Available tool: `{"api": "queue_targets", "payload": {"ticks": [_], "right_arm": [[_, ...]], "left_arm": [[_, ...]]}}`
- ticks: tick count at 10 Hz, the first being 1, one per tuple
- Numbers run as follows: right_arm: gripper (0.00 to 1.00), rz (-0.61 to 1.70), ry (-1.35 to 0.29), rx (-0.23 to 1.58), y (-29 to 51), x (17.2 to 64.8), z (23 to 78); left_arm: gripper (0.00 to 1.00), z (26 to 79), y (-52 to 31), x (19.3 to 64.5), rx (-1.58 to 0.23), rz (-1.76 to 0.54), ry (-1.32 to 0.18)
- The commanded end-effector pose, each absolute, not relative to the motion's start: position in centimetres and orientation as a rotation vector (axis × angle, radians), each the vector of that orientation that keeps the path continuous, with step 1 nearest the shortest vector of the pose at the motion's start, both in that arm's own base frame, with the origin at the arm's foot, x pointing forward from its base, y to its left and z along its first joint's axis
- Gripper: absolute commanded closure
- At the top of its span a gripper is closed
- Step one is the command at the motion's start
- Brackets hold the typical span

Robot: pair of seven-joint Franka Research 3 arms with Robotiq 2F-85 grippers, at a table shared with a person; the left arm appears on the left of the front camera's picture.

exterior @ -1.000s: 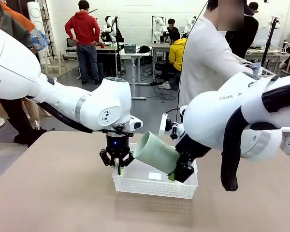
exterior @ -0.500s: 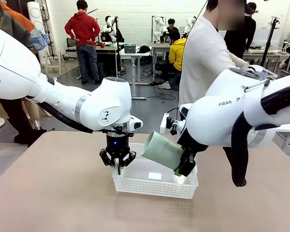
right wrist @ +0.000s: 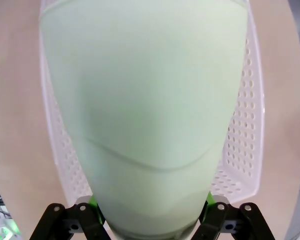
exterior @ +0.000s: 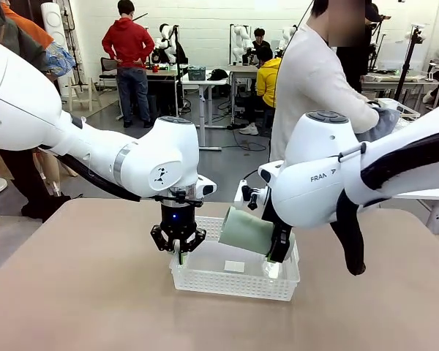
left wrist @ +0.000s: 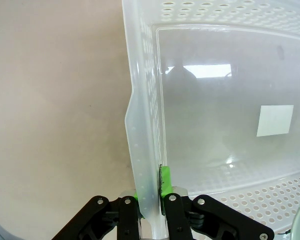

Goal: Clean and organize the cups into the basket.
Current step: Pick up the Organizing basket and move it to the center of the table, then pick up the Reusable plastic cup from the right side of the table and place it inside the Organizing basket.

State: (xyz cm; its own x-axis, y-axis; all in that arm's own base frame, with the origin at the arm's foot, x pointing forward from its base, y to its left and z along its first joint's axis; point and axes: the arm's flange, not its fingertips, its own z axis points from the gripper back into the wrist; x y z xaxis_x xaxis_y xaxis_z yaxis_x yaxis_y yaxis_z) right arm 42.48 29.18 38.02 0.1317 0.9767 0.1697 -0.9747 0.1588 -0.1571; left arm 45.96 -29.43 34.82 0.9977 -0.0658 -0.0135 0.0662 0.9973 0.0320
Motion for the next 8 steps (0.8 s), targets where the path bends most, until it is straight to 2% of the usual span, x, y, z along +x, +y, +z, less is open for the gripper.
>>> {"api": "queue_targets", "payload": {"ticks": [1,8], "right_arm": [[0.23,1.459,-0.185,-0.030,29.5,44.4,37.2],[0.23,1.537,0.008,-0.012,29.3,44.4,33.0]], "left_arm": [[1.00,34.8,-29.4,45.9,0.033,-0.069,0.012],[1.00,34.8,-29.4,45.9,0.033,-0.069,0.012]]}}
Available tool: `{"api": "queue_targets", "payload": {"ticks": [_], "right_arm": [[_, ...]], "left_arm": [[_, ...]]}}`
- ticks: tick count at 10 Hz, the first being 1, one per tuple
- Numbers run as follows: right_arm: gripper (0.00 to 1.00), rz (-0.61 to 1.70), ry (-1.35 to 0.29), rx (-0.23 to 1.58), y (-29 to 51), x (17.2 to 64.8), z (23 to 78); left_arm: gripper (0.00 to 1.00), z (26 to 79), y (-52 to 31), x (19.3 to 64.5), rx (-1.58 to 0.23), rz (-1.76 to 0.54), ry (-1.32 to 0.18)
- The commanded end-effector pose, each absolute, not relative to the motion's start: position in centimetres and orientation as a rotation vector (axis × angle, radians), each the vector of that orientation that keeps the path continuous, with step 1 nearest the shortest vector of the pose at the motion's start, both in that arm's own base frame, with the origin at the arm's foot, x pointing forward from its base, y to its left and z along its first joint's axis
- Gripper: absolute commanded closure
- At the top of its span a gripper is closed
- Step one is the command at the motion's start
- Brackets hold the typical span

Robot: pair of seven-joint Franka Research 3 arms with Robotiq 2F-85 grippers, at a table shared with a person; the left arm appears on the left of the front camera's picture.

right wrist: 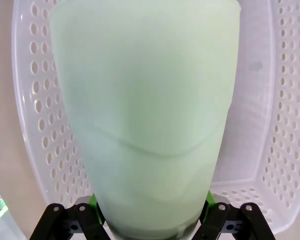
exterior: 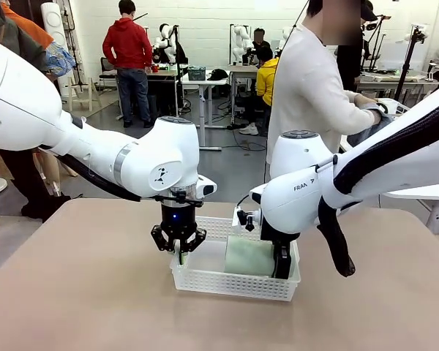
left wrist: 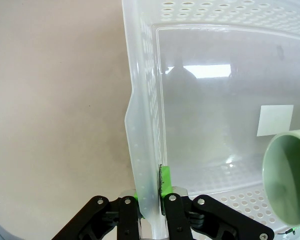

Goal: Clean and organize the cups into the basket.
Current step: Pick up the Organizing basket and move it to the center of the table, then pick up the Reusable plastic cup from the right side of the table and place it inside the Organizing basket.

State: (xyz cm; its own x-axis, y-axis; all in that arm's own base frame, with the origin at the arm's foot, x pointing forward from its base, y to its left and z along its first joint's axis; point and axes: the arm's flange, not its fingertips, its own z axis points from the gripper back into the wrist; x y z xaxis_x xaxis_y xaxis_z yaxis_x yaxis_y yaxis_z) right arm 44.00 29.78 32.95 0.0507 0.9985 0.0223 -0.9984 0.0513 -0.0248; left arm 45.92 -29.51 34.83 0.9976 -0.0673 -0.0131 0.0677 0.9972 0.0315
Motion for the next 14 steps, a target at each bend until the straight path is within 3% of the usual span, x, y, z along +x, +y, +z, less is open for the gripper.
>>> {"api": "queue_targets", "payload": {"ticks": [1,2,5,8,9,11,14], "right_arm": [[0.07,1.531,0.044,-0.003,29.2,44.1,32.8],[0.00,1.526,0.041,-0.003,29.1,43.9,32.8],[0.00,1.517,-0.008,-0.001,29.0,43.4,33.6],[0.00,1.553,-0.299,0.182,27.8,41.5,41.7],[0.00,1.533,-0.436,0.278,25.8,40.6,46.0],[0.00,1.478,-0.557,0.431,20.0,39.6,51.8],[0.00,1.357,-0.750,0.687,6.3,39.2,56.5]], "left_arm": [[1.00,34.8,-29.4,45.9,0.033,-0.069,0.012],[1.00,34.8,-29.4,45.9,0.033,-0.069,0.012],[1.00,34.8,-29.4,45.9,0.033,-0.069,0.012],[1.00,34.8,-29.4,45.9,0.033,-0.069,0.012],[1.00,34.8,-29.4,45.9,0.033,-0.069,0.012],[1.00,34.8,-29.4,45.9,0.033,-0.069,0.012],[1.00,34.8,-29.4,45.9,0.033,-0.069,0.012]]}}
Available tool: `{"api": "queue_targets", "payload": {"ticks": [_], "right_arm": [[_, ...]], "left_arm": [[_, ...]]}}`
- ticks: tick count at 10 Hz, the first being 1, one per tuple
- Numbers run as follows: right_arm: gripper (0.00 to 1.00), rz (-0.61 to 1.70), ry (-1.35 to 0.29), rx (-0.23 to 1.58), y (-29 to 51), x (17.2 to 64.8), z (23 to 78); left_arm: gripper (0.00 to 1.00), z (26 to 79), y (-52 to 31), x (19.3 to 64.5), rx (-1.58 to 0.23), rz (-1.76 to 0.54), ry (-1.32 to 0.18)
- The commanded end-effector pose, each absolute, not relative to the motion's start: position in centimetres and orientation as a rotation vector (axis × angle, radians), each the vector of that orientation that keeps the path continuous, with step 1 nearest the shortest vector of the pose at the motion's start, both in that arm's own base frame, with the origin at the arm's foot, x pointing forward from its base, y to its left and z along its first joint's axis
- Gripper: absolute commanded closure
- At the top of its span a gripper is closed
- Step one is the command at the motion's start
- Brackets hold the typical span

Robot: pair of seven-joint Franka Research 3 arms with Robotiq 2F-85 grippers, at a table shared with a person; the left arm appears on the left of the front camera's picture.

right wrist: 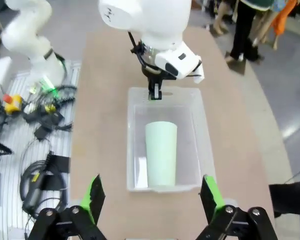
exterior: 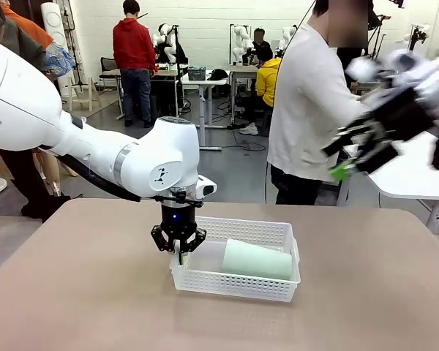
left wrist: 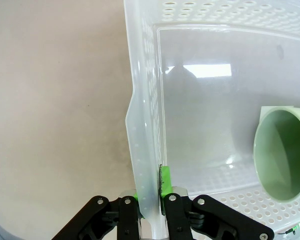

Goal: Clean and organize the cups into the basket.
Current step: Pick up the Organizing basket and move it to the center of the table, then pick up the Reusable plastic cup from the right side of the table and place it inside the Organizing basket.

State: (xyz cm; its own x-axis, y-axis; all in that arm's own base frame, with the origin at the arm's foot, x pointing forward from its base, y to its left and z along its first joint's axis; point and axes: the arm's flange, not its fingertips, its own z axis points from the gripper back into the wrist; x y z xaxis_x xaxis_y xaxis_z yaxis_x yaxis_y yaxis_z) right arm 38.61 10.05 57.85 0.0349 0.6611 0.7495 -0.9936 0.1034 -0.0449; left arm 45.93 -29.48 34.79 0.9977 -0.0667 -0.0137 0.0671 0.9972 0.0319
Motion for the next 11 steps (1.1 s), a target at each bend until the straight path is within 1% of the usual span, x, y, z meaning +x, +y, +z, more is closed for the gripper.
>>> {"api": "queue_targets", "payload": {"ticks": [1,3,6,8,11], "right_arm": [[0.00,1.335,-0.821,0.784,2.1,38.9,56.5],[0.00,1.288,-0.923,0.897,-4.6,38.7,55.4],[0.00,1.211,-1.015,0.970,-12.7,39.6,52.1],[0.00,1.193,-1.048,1.006,-16.7,39.9,49.1],[0.00,1.209,-1.047,1.013,-21.1,40.2,44.5]], "left_arm": [[1.00,34.8,-29.4,45.9,0.033,-0.069,0.012],[1.00,34.8,-29.4,45.9,0.033,-0.069,0.012],[1.00,34.8,-29.4,45.9,0.033,-0.069,0.012],[1.00,34.8,-29.4,45.9,0.033,-0.069,0.012],[1.00,34.8,-29.4,45.9,0.033,-0.069,0.012]]}}
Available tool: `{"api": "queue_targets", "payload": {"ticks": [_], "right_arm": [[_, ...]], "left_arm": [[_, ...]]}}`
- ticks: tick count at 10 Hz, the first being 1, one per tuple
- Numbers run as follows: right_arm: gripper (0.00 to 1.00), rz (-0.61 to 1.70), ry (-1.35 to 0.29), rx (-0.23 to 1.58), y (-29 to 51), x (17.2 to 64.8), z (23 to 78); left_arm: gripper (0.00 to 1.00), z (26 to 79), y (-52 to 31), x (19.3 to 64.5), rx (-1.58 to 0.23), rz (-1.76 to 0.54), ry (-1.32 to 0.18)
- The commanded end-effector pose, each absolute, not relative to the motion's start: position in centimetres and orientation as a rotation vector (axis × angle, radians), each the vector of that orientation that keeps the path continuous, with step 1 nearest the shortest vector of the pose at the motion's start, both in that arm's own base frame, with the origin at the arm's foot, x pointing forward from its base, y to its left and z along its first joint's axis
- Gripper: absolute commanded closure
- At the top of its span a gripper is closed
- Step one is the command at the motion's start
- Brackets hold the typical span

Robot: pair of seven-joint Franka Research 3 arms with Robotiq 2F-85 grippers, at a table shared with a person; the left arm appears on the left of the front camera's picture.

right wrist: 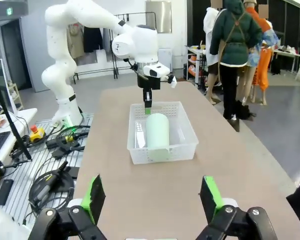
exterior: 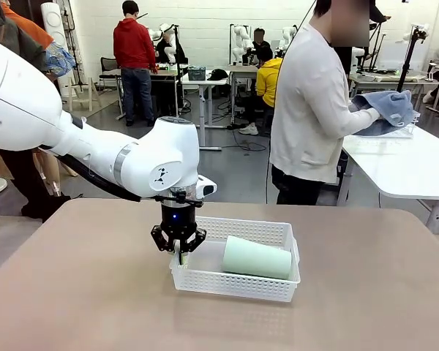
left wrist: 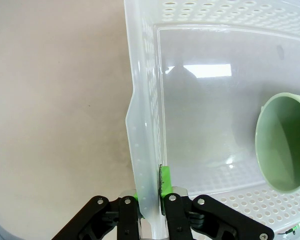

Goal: Clean and organize the cups into the basket.
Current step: Pick up the Organizing basket and move it to the center of the table, then pick up the Reusable plastic cup from the right side of the table and place it inside the Organizing basket, then pick up the Reusable plastic cup from the right side of the table and stack it inside the Organizing basket in the center of the table.

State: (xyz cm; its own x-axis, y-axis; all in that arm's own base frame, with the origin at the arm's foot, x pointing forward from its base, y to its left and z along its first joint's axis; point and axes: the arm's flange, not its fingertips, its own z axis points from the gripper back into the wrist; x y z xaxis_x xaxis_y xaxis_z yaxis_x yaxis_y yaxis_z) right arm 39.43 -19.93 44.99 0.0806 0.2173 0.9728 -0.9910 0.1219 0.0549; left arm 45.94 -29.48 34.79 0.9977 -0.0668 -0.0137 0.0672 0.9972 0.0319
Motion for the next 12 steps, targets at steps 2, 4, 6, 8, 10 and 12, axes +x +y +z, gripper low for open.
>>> {"api": "queue_targets", "payload": {"ticks": [2,4,6,8,10,12], "right_arm": [[0.00,1.196,-1.065,1.033,-22.2,40.7,42.9],[0.00,1.123,-1.077,1.015,-20.2,41.8,43.1],[0.00,1.163,-1.054,1.021,-22.1,40.3,42.2],[0.00,1.163,-1.054,1.021,-22.1,40.3,42.2],[0.00,1.163,-1.054,1.021,-22.1,40.3,42.2],[0.00,1.163,-1.054,1.021,-22.1,40.3,42.2]], "left_arm": [[1.00,34.8,-29.4,45.9,0.033,-0.069,0.012],[1.00,34.8,-29.4,45.9,0.033,-0.069,0.012],[1.00,34.8,-29.4,45.9,0.033,-0.069,0.012],[1.00,34.8,-29.4,45.9,0.033,-0.069,0.012],[1.00,34.8,-29.4,45.9,0.033,-0.069,0.012],[1.00,34.8,-29.4,45.9,0.033,-0.069,0.012]]}}
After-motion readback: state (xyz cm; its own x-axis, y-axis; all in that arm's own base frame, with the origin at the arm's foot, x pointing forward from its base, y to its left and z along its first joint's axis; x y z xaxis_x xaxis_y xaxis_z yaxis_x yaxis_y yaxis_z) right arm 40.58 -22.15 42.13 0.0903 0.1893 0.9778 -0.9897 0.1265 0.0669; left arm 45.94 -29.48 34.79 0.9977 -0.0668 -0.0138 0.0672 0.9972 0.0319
